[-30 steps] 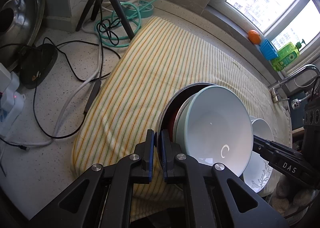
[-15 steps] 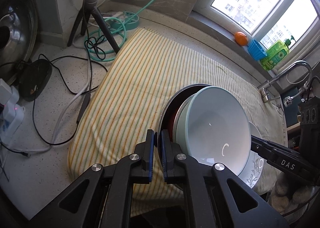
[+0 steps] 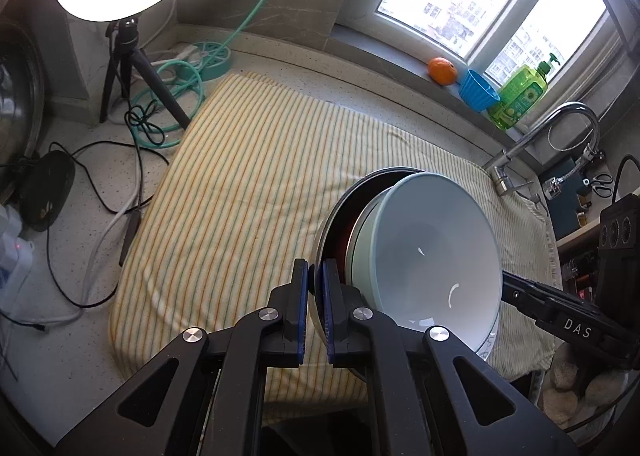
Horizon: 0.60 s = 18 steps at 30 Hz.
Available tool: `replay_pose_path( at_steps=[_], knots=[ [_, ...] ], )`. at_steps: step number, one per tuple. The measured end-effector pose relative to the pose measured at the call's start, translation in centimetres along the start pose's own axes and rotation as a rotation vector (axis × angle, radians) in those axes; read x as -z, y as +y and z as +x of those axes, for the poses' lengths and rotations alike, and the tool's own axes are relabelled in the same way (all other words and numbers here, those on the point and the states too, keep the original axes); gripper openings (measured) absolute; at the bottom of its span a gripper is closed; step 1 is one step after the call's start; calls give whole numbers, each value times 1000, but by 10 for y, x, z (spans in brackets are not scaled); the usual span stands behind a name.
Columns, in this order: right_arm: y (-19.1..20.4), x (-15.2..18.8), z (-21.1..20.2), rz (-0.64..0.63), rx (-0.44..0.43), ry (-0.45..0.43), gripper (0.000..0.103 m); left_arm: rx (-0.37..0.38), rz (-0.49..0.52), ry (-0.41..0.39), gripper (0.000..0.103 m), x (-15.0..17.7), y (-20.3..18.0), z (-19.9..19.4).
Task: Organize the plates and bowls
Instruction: 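Grip the nested bowls and pot rim, lift and carry toward the plates, then lower the nested stack onto the white floral plates with both grippers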
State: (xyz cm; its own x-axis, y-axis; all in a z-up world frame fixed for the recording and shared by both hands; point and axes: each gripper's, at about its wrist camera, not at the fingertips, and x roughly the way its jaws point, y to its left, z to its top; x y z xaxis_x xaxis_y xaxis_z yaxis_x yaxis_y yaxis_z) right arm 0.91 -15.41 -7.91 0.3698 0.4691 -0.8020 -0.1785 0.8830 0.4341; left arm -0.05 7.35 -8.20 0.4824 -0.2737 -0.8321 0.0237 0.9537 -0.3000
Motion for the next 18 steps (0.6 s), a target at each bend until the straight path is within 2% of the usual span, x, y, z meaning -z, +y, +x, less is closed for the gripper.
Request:
replay_pose_path(
  at_steps=[18],
  knots=[
    [-62,24,-40,119,64,-44,10,63,132,62,5,5,-64,24]
  ],
)
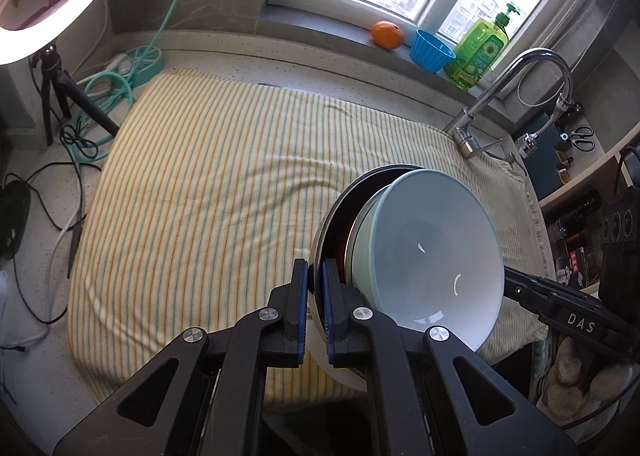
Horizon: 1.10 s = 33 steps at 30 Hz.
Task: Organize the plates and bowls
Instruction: 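Lower the nested stack onto the white floral plates with both grippers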
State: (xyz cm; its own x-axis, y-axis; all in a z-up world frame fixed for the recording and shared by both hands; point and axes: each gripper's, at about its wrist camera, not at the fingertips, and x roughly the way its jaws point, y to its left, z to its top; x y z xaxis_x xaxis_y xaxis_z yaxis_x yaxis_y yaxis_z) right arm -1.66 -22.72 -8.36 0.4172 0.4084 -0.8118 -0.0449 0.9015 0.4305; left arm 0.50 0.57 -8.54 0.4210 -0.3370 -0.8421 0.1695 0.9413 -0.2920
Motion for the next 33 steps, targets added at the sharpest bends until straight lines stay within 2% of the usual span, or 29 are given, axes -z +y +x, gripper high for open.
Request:
replay_pose_path(
  at_steps=[13,33],
  knots=[
    [-37,14,-8,78,41,2,10,32,60,68,5,4,-28,24],
    [-53,20,4,113,48,34,10,29,75,110,5,6,-33,37]
  ],
)
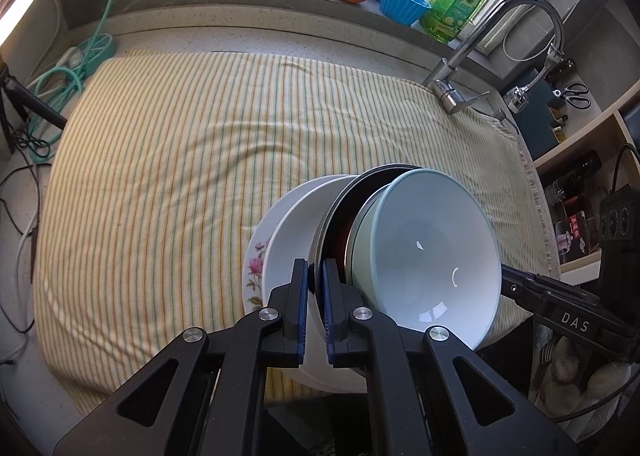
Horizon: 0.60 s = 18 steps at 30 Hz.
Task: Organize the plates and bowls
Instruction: 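Lower the nested stack onto the white floral plates with both grippers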
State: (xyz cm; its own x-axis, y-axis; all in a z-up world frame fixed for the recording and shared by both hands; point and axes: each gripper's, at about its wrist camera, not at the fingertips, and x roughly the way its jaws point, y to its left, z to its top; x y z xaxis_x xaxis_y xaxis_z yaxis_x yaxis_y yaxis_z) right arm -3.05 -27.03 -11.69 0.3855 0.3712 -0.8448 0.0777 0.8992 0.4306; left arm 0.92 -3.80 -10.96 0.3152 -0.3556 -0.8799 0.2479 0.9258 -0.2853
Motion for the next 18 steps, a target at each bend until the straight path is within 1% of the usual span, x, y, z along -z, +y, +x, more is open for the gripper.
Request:
replay_pose_path(
  at_steps=[18],
  knots=[
    [1,-1,3,-11,2,4,11,1,-5,10,5,-2,3,4]
  ],
)
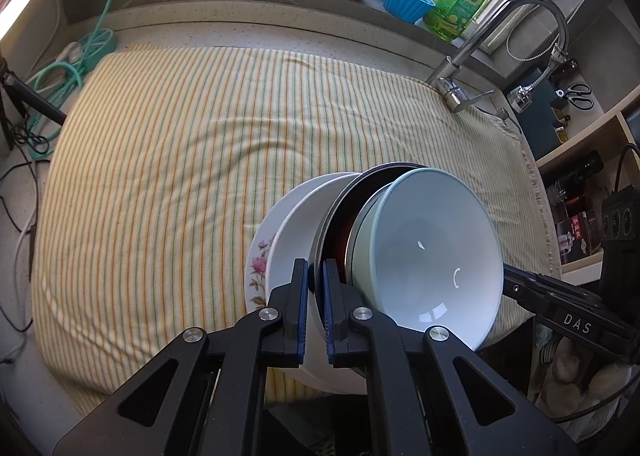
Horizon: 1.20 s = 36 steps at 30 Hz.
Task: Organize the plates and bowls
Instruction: 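Lower the nested stack onto the white floral plates with both grippers, then open both grippers and withdraw from the stack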
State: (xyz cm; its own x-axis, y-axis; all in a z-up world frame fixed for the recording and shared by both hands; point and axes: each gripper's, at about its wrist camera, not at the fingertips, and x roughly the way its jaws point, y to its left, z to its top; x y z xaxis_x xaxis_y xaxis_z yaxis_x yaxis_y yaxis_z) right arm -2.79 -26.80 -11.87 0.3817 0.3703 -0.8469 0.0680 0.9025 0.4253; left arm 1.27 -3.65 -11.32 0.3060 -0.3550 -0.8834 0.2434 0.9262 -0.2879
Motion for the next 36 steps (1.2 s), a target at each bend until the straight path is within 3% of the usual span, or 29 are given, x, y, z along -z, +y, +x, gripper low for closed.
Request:
replay_pose_path(
  at_steps=[10,17,24,36],
  knots=[
    [4,2,0,-28,14,-8,12,-1,4,-5,5,0,1,-2],
    [5,4,-6,-49,36,-27,12,-14,-1,-17,13,3,4,-7],
    [5,10,-20,-64,58,-74,27,-25,2,-46,14,7,4,-16],
    [12,20,-44,-94,126,-171,31,-79,-3,-124,18,12,12,-40]
  ],
)
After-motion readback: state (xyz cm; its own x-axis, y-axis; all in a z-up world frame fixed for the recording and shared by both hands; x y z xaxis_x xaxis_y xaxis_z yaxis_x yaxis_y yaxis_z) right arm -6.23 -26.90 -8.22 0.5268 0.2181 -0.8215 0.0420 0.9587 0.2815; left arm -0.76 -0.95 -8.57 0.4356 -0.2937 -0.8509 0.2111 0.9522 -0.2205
